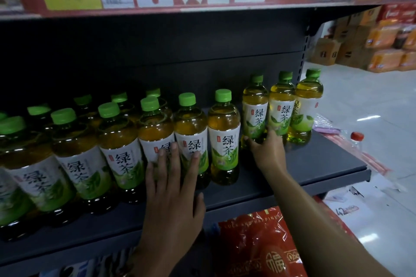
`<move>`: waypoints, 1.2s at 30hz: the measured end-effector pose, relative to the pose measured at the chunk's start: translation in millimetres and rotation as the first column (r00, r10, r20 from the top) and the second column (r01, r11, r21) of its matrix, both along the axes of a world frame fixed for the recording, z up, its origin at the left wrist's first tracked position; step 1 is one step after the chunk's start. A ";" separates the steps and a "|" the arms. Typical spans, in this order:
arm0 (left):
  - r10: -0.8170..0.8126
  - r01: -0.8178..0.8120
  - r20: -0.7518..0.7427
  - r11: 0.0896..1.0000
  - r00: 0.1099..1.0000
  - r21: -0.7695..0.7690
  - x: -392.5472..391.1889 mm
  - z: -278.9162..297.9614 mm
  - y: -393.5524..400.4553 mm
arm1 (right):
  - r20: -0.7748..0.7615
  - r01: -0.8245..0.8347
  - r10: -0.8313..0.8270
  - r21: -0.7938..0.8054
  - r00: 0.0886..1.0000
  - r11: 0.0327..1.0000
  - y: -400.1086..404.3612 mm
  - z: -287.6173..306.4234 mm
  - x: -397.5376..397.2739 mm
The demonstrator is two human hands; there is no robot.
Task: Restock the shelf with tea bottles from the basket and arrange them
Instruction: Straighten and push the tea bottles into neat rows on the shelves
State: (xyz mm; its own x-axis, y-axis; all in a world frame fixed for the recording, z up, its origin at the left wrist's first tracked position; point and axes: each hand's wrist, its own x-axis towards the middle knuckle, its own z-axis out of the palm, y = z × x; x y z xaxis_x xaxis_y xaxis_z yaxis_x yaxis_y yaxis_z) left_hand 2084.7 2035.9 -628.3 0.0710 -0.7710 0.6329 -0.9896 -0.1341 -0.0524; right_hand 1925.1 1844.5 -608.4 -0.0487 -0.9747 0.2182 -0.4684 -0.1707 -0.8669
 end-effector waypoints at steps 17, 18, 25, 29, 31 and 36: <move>-0.028 0.028 -0.012 0.999 1.000 0.036 0.4 -4.8 -2.2 | -0.001 -0.245 0.245 0.062 0.970 0.968 -0.8 2.8 -13.9; -0.027 0.028 -0.010 0.999 1.000 0.046 -0.6 -6.0 -1.9 | -0.005 -0.255 0.255 0.062 0.967 0.965 0.2 2.0 -15.5; -0.031 0.032 -0.012 0.994 0.999 0.101 -3.5 -11.6 1.6 | -0.034 -0.174 0.175 0.033 0.984 0.984 26.2 8.2 -27.3; -0.031 0.033 -0.016 0.993 0.999 0.112 -2.0 -10.8 4.3 | 0.007 -0.282 0.282 0.026 0.959 0.959 65.3 19.8 -25.4; -0.028 0.030 -0.015 0.994 0.999 0.109 -1.9 -10.7 4.9 | -0.058 -0.409 0.414 0.070 0.909 0.910 80.6 15.7 -15.9; -0.028 0.031 -0.022 0.994 0.999 0.106 -3.7 -12.6 6.5 | -0.098 -0.371 0.368 -0.013 0.925 0.928 74.5 1.0 0.6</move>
